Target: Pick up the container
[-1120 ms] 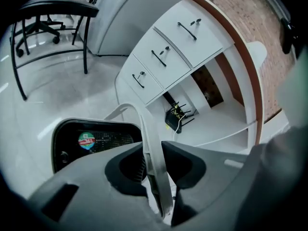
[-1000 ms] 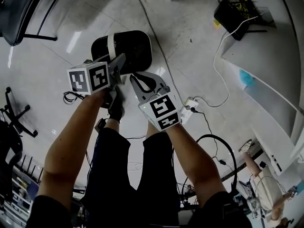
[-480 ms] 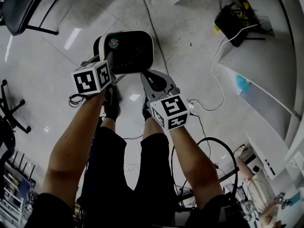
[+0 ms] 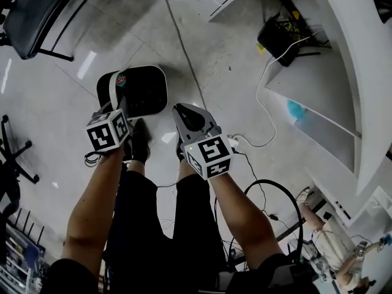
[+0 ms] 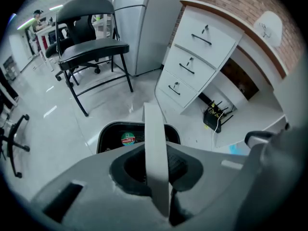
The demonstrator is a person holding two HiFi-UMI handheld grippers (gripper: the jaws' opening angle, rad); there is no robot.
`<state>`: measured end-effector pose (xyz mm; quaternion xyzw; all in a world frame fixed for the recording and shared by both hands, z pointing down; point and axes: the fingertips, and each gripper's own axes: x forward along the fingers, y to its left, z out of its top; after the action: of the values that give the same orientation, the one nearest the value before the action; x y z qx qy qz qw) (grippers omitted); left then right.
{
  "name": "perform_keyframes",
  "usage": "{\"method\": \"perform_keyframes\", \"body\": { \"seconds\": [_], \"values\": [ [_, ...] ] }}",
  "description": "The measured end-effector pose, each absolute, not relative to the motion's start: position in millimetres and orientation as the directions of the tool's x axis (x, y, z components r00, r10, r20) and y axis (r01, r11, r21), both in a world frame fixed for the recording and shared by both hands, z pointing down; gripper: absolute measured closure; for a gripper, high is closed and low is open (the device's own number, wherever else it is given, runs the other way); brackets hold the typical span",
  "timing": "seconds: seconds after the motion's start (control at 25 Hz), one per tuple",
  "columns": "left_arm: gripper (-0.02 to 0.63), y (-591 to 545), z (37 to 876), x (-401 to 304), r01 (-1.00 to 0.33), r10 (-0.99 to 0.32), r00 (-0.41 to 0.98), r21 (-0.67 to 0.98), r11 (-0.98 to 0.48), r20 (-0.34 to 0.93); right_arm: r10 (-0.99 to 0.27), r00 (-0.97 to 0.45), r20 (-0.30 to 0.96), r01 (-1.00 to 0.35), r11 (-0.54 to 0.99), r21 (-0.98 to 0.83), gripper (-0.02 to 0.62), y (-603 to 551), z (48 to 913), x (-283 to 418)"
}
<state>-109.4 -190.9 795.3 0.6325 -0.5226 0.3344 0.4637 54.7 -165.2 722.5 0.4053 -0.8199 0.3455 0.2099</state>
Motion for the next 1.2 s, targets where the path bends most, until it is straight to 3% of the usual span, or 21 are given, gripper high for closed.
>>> {"method": "perform_keyframes", "body": {
  "seconds": [0.4,1.2],
  "values": [
    [0.557,-183,654,-141,-0.971,-0.439,0.212,0.238,0.004,0.873,-0.584,-0.572,0.576,-0.819,0.454,-0.352,0.572,-185,622,60],
    [0.557,-164,413,-140,-0.931,-0.553,0.349,0.348,-0.112,0.756,-0.688,-0.579,0.438,-0.815,0.479,-0.325,0.572,-201,387,82]
  ]
}}
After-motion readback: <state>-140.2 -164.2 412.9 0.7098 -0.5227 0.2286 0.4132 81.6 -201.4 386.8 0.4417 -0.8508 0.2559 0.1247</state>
